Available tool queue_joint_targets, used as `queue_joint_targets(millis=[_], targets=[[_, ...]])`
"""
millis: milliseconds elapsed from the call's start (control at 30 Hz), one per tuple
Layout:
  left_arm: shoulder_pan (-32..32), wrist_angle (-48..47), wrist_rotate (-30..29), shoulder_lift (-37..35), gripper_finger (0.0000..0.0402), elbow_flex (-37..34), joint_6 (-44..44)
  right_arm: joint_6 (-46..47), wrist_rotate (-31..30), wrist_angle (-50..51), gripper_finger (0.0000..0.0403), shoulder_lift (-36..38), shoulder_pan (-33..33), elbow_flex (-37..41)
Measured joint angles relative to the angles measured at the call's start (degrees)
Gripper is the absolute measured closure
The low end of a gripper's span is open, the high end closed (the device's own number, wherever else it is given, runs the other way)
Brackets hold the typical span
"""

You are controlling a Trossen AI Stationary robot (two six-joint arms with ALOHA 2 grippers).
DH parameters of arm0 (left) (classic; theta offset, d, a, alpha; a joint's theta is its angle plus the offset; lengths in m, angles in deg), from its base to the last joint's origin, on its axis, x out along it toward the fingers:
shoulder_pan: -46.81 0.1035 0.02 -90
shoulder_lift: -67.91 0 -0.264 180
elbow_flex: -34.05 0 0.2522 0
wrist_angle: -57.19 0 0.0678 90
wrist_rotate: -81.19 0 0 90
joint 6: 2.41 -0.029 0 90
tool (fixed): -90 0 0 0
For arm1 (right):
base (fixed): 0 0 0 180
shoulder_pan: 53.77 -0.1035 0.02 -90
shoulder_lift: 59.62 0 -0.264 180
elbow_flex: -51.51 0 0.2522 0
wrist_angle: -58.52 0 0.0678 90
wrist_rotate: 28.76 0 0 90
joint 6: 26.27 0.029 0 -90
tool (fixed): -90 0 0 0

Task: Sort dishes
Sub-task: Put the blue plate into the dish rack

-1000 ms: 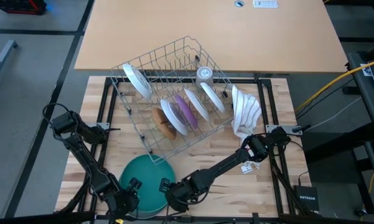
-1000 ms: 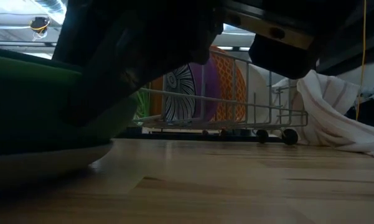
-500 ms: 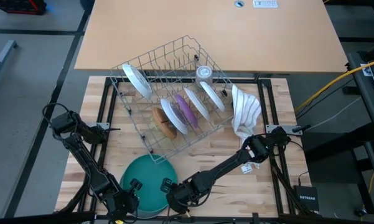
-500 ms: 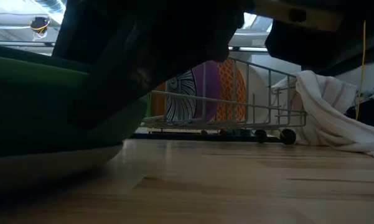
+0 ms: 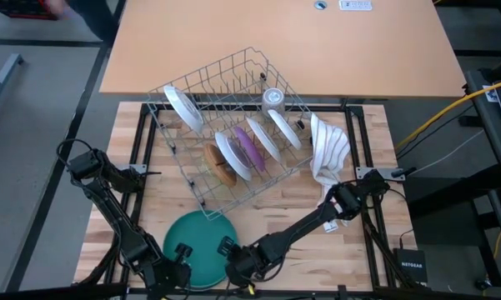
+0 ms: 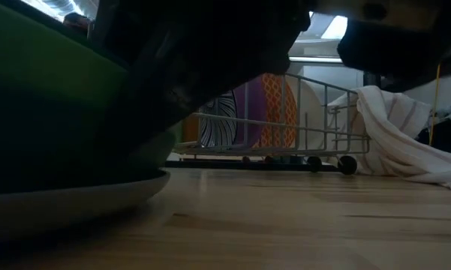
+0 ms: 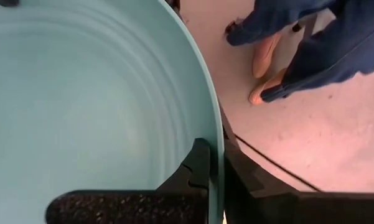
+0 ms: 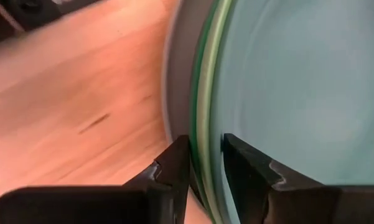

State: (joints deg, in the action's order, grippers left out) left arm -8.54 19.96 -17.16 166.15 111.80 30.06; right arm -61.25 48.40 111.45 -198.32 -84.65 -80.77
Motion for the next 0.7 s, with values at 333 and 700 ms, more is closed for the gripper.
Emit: queue_joint_targets(millis=[333, 700], targets=[[0.07, 0.96, 1.48, -0.11, 0.04, 0.2, 19.71, 0.0, -15.78, 0.56, 0.0302, 0.0, -3.77, 0.0], [1.79, 9.17, 3.05, -0.04, 0.0401, 0.09, 31.7, 0.01, -16.96, 0.97, 0.0301, 0.0, -4.48, 0.0]])
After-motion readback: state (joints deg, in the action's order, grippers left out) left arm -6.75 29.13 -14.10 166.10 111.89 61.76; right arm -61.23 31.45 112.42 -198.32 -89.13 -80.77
